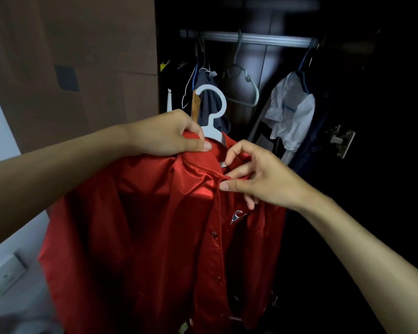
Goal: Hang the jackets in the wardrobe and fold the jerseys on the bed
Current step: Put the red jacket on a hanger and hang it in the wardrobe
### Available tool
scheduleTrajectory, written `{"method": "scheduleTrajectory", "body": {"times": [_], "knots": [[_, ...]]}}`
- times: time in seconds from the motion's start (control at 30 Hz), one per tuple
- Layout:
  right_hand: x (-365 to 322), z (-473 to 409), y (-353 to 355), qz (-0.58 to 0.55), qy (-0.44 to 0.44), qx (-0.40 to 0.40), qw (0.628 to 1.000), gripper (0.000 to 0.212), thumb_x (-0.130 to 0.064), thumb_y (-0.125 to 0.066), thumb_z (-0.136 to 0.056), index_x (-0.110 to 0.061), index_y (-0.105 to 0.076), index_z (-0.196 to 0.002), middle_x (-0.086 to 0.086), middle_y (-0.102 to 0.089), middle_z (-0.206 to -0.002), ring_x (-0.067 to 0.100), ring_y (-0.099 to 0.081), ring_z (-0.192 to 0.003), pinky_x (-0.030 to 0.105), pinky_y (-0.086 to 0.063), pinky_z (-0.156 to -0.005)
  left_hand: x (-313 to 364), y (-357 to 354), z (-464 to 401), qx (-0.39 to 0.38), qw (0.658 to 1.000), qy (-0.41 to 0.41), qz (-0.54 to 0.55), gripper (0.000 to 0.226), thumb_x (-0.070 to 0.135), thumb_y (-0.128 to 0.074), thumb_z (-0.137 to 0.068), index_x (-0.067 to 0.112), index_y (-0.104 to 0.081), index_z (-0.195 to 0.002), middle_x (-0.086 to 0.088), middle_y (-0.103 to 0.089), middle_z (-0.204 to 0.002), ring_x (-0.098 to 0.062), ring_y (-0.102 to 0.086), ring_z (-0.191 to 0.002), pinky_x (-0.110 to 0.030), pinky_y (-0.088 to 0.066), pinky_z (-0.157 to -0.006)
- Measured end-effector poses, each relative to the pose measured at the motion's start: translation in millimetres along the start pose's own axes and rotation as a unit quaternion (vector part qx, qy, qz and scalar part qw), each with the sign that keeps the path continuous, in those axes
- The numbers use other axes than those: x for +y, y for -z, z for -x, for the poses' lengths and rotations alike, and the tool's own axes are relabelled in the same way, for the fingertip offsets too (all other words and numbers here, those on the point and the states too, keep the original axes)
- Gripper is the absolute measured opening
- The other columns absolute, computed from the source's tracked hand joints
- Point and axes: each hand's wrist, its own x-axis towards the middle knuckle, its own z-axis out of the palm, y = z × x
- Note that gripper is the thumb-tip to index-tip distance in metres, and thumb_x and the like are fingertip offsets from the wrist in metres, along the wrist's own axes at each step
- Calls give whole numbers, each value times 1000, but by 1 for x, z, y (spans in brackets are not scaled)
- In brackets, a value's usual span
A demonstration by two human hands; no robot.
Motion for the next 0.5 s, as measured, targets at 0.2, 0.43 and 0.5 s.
{"method": "scheduleTrajectory", "body": {"times": [0.2,0.43,0.5], "knots": [[-34,-14,30,91,23,160,983,42,-37,-86,-79,-21,-59,-108,2,-75,-99,7,-60,-76,29,-51,-76,17,1,9,-58,996,-62,6,18,39,-73,-90,22,-79,-90,-5,-75,-80,-19,-67,-70,-31,-54,-66],[-47,-6,34,-174,-21,141,974,34,-13,-73,-92,-8,-50,-117,11,-79,-105,23,-76,-92,33,-61,-83,30,3,13,-61,991,-113,31,16,40,-76,-84,26,-79,-91,2,-74,-91,-21,-71,-87,-44,-54,-84],[-51,0,37,-146,-3,110,983,16,-11,-69,-94,-9,-64,-109,14,-79,-103,23,-76,-91,30,-60,-83,33,0,14,-71,986,-150,17,17,36,-78,-85,24,-72,-94,6,-69,-95,-15,-67,-91,-39,-52,-88]]}}
